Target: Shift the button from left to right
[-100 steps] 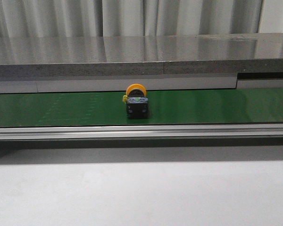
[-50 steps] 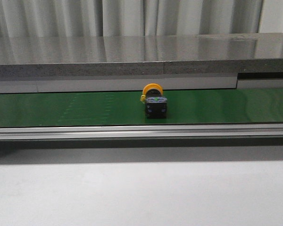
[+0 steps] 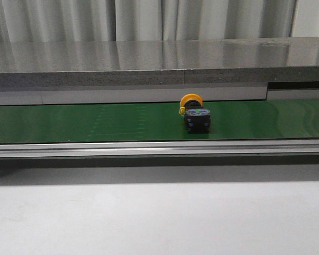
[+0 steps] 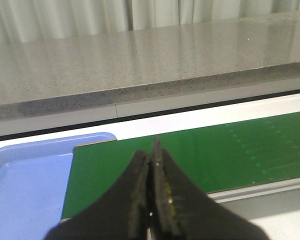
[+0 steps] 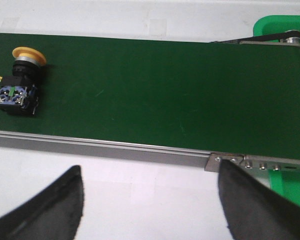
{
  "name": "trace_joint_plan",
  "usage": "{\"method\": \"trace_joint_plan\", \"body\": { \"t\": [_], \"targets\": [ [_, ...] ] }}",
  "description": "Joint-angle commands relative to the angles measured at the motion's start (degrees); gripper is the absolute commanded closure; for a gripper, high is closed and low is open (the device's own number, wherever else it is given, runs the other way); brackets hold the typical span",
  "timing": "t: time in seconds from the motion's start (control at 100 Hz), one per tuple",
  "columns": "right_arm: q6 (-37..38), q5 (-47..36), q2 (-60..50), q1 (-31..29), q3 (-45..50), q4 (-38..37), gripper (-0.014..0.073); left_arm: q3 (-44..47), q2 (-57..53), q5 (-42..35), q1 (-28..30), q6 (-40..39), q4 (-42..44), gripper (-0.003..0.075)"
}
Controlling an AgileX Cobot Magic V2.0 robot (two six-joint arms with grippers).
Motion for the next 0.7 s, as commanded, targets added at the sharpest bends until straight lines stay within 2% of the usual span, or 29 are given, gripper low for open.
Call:
{"method": "trace_joint_plan", "body": {
  "t": [0.0,0.37,0.69],
  "targets": [
    [-0.24,-3.44,-0.26,0.12,-2.16,0.37,-0.0068,-1.52,0.47,-4.18,-0.6,-0.14,-0.33,0.0739],
    [-0.24,-4.55,0.87,0.31,-4.37,3.79,-0.0061,-1.52,0.47,-4.18,-0.6,-0.14,-0.33,0.0739],
    [-1.72,-2.15,11.79,2.57,-13.56,3.79,-0.0061,-1.52,0.47,-4.18,-0.6,-0.14,-0.33,0.0739]
  ]
}}
